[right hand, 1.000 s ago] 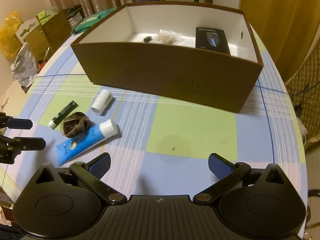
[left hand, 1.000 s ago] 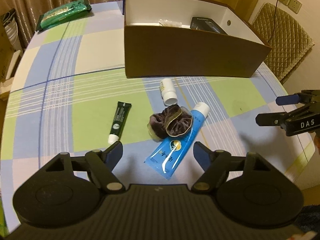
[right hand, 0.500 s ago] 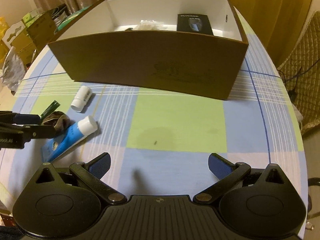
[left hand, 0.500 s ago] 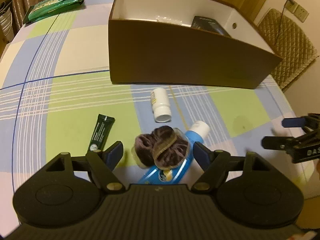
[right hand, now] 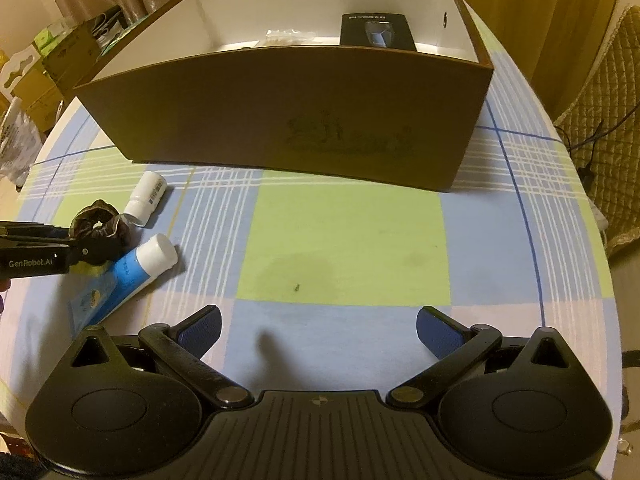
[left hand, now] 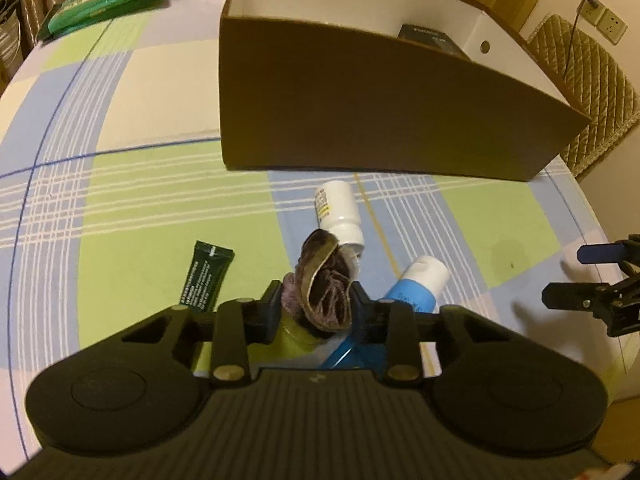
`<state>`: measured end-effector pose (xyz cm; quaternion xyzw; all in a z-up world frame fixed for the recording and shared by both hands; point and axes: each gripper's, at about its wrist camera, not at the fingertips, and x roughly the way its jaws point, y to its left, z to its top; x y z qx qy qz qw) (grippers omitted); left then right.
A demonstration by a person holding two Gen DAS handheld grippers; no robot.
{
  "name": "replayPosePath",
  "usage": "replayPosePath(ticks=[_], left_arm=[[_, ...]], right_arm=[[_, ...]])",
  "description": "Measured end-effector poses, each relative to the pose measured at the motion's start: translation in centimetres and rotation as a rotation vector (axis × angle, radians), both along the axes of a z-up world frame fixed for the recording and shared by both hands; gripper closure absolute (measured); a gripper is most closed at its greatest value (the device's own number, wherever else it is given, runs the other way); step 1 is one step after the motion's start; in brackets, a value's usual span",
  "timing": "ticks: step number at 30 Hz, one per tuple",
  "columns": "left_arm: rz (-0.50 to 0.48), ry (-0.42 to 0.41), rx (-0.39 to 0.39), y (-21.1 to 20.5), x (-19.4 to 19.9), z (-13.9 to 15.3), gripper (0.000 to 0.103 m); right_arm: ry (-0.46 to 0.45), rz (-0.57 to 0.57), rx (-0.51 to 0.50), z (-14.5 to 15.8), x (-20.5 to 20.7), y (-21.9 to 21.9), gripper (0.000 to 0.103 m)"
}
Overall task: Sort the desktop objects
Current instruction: 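Grasp the brown fabric pouch with the left tool while the right tool grasps the blue tube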
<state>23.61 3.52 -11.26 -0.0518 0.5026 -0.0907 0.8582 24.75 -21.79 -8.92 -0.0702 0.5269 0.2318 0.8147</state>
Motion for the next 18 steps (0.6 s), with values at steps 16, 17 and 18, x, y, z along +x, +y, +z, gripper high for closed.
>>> replayPosePath(ticks=[16,17,18], left_arm=[[0.099,-0.083,0.076,4.5,-3.6,3.9,0.078],[0.11,-0.084,0.078,4.9,-3.8,4.0,0.078],[0.124,-0.084,0.08,5.3,-4.0,4.0,0.078]], right_arm=[[0.07,0.134,0.09,-0.6,-0.9,5.7,0.002],[0.076,0.148,0.097,-0.8,-1.1,6.3,0.002],[0.08,0.163,0.102,-0.9,-1.3,6.9,0.002]])
